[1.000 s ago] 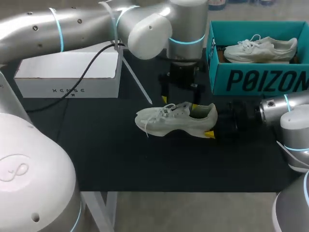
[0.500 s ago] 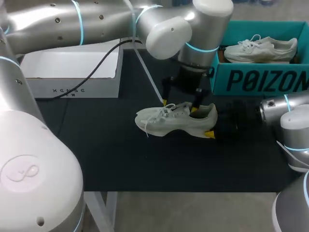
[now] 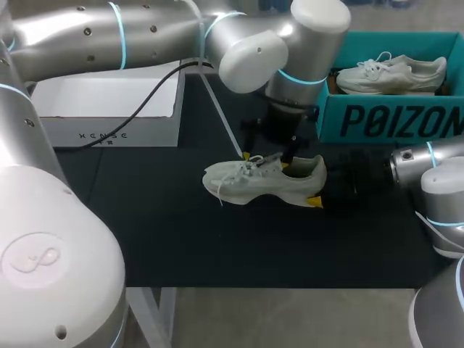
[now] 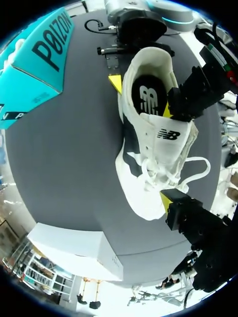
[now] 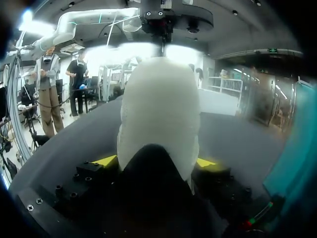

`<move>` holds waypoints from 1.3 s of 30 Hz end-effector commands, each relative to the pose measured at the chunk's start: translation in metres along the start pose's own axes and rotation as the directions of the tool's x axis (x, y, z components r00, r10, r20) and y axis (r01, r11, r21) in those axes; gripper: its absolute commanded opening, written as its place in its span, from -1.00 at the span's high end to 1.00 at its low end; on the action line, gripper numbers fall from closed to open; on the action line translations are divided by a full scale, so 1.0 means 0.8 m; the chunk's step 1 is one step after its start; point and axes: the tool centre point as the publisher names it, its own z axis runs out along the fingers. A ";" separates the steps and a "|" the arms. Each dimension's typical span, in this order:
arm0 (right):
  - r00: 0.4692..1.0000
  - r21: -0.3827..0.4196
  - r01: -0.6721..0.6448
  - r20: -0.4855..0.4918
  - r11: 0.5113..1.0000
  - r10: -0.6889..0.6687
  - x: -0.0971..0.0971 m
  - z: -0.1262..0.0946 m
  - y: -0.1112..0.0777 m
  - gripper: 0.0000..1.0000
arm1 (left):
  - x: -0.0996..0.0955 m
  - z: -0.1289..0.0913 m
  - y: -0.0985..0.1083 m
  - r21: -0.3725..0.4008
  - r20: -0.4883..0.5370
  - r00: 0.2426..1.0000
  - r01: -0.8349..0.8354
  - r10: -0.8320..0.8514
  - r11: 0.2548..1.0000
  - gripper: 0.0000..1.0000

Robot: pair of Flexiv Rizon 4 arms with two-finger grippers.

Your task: Take the shoe out of the shoebox, open the shoe tongue, remove and reinsert the insole, then place the shoe into the shoebox

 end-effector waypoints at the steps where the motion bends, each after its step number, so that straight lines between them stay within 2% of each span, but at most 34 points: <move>1: 1.000 0.002 -0.001 0.001 1.000 0.001 0.001 0.005 -0.003 1.00 | -0.012 -0.009 0.005 0.015 -0.002 1.000 0.002 -0.002 1.000 1.00; 6: 1.000 0.002 -0.001 0.001 1.000 0.001 0.001 0.005 -0.003 1.00 | -0.029 -0.017 0.000 0.028 -0.014 1.000 0.023 -0.022 0.999 1.00; 12: 1.000 0.002 -0.001 0.001 1.000 0.001 0.001 0.005 -0.003 1.00 | -0.064 -0.023 -0.009 0.035 -0.035 0.997 0.074 -0.072 0.997 1.00; 18: 1.000 0.002 -0.001 0.001 1.000 0.001 0.001 0.005 -0.003 1.00 | -0.102 -0.013 -0.013 0.010 -0.047 0.991 0.122 -0.122 0.992 1.00; 23: 1.000 0.002 -0.001 0.001 1.000 0.001 0.001 0.005 -0.003 1.00 | -0.115 -0.003 -0.012 -0.022 -0.054 0.990 0.128 -0.129 0.992 0.99; 25: 1.000 0.002 -0.001 0.001 1.000 0.001 0.001 0.005 -0.003 1.00 | -0.117 0.001 -0.011 -0.032 -0.059 0.991 0.122 -0.124 0.992 0.70; 26: 1.000 0.002 -0.001 0.001 1.000 0.001 0.001 0.005 -0.003 1.00 | -0.117 0.002 -0.010 -0.039 -0.061 0.991 0.120 -0.122 0.992 0.27; 27: 1.000 0.002 -0.001 0.001 1.000 0.001 0.001 0.005 -0.003 1.00 | -0.117 0.004 -0.009 -0.045 -0.063 0.991 0.113 -0.116 0.993 -0.82; 28: 1.000 0.002 -0.001 0.001 1.000 0.001 0.001 0.005 -0.003 1.00 | -0.117 0.004 -0.009 -0.049 -0.068 0.992 0.102 -0.105 0.994 -1.00; 33: 1.000 0.002 -0.001 0.001 1.000 0.001 0.001 0.005 -0.003 1.00 | -0.118 0.002 -0.008 -0.048 -0.082 0.994 0.072 -0.075 0.996 -1.00; 39: 1.000 0.002 -0.001 0.001 1.000 0.001 0.001 0.005 -0.003 1.00 | -0.127 -0.022 -0.010 -0.017 -0.109 0.993 0.036 -0.037 0.999 -1.00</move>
